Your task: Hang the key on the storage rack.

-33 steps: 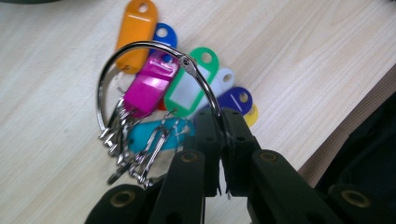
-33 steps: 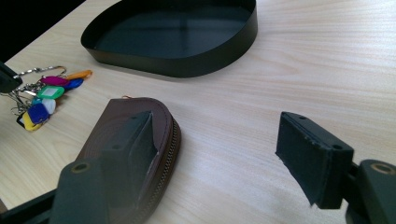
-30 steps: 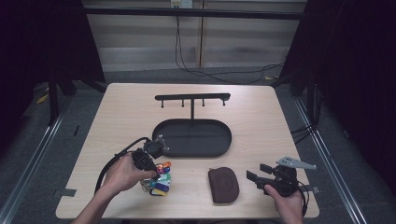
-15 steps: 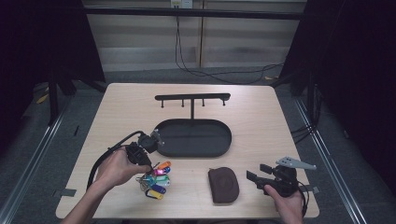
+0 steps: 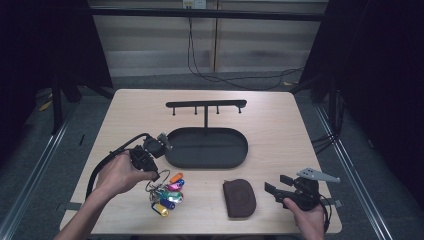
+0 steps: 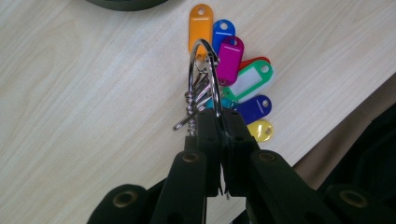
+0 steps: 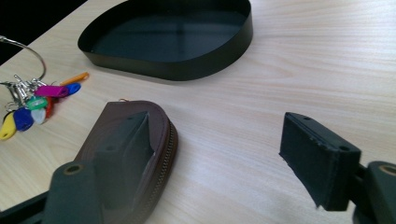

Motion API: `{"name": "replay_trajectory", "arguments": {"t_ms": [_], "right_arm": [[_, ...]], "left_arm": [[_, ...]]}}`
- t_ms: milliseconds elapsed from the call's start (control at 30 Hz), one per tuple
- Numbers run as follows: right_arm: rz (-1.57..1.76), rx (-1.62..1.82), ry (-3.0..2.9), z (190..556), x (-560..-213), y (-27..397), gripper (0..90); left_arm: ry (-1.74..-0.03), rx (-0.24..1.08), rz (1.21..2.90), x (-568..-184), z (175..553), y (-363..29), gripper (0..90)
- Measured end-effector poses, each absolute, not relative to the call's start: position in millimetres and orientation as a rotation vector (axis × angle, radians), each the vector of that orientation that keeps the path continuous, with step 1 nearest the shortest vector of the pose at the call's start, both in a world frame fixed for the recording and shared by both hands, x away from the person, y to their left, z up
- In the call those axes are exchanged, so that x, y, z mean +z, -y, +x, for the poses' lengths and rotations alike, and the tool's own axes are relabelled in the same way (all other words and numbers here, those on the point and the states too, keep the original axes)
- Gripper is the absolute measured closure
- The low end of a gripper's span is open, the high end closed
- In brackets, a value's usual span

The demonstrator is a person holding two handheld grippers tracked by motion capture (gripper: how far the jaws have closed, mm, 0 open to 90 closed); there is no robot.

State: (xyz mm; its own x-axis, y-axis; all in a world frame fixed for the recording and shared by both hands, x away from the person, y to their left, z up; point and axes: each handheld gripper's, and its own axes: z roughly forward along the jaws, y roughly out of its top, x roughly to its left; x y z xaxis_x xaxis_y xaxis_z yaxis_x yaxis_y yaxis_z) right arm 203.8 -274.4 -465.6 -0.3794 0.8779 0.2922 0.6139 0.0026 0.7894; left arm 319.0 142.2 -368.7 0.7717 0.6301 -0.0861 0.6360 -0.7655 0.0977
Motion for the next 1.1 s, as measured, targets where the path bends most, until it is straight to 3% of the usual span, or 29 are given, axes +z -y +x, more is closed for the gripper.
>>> {"name": "replay_trajectory", "arguments": {"t_ms": [400,1100], "right_arm": [[1.536,1.286,-1.976,203.6,-464.7,272.6,14.8],[1.534,1.283,-1.992,204.4,-465.1,271.7,13.9]], "left_arm": [[-1.000,-0.036,2.820,-340.6,321.3,-142.7,88.0],[-0.976,0.010,2.798,-305.8,326.7,-147.2,87.9]]}}
